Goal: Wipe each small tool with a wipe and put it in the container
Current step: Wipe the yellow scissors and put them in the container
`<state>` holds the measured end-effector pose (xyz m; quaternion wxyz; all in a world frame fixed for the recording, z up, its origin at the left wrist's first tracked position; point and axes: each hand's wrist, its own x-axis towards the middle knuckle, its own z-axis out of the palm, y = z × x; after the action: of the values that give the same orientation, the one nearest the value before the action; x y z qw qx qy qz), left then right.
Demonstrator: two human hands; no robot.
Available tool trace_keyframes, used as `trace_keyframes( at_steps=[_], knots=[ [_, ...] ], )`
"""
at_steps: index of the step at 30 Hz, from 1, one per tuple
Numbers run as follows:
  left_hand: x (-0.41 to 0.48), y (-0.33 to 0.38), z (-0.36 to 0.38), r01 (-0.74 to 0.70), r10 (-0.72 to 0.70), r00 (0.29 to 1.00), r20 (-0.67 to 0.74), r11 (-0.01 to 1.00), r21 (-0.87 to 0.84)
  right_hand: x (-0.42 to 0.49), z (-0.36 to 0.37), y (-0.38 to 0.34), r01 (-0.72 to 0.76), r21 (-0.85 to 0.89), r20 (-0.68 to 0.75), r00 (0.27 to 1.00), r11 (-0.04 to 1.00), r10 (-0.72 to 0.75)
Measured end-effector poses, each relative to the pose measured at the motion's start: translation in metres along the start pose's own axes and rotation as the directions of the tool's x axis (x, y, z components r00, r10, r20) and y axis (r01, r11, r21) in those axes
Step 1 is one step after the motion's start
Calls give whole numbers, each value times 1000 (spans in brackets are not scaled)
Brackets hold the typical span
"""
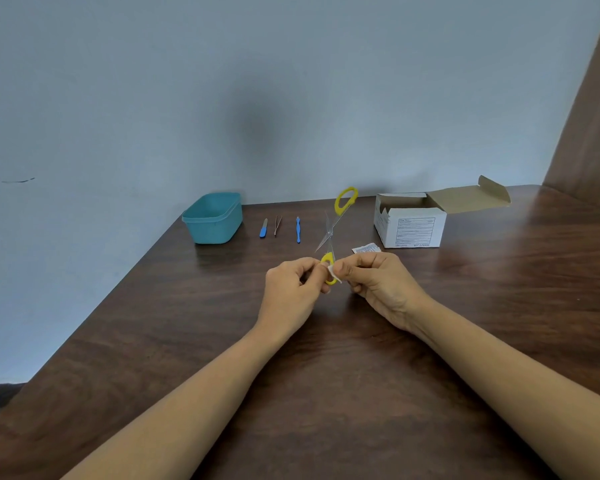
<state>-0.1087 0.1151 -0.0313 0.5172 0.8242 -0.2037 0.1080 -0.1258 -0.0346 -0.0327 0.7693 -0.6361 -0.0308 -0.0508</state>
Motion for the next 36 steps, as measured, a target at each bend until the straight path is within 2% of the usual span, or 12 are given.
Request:
trace_keyframes(
  at_steps=[8,28,36],
  knots=[
    [1,0,-2,-46,44,998,48,998,46,-1,-1,0,-1,-1,5,1000,1000,1],
    [1,-1,-2,-125,124,992,25,988,91,-2,-1,-3,-42,71,-3,999,997,43],
    [-3,-3,5,-180,166,981,102,973,146,1,0,-3,-22,219,-116,992,976,48]
  ],
)
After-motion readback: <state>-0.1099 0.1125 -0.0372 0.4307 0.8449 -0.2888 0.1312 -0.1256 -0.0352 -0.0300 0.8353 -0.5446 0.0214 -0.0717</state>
